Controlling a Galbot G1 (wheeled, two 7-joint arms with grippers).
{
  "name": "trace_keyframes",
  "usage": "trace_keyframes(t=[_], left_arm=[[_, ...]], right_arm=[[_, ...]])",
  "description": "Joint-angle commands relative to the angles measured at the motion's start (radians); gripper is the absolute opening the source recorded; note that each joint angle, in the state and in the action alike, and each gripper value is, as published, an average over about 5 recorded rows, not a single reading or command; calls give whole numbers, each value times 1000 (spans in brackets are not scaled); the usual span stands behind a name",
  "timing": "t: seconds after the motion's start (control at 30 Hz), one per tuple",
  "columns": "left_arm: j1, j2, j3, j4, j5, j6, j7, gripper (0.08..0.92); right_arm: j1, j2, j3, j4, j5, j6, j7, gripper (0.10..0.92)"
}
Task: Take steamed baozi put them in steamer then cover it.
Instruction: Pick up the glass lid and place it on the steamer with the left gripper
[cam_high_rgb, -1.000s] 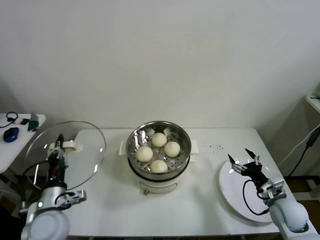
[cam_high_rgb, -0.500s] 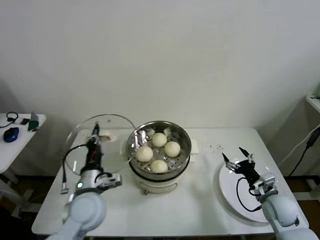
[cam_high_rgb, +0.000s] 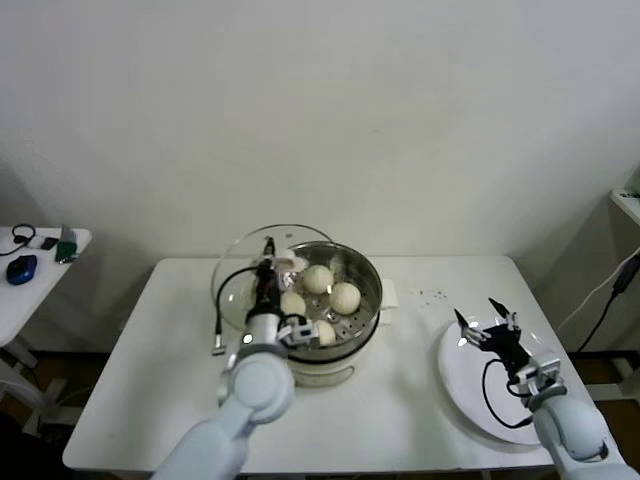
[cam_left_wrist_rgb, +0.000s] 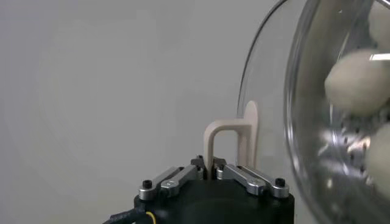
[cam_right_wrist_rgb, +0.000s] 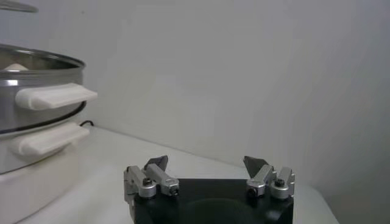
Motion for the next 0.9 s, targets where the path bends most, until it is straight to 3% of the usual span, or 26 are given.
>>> trace_keyframes(t=[0.03, 0.9], left_arm=[[-78, -143, 111, 126, 28, 48, 13, 150], [-64, -112, 120, 155, 51, 27, 23, 150]], right_arm=[[-33, 4, 40, 0, -11, 8, -18, 823], [-27, 12, 43, -9, -19, 14, -20, 823]])
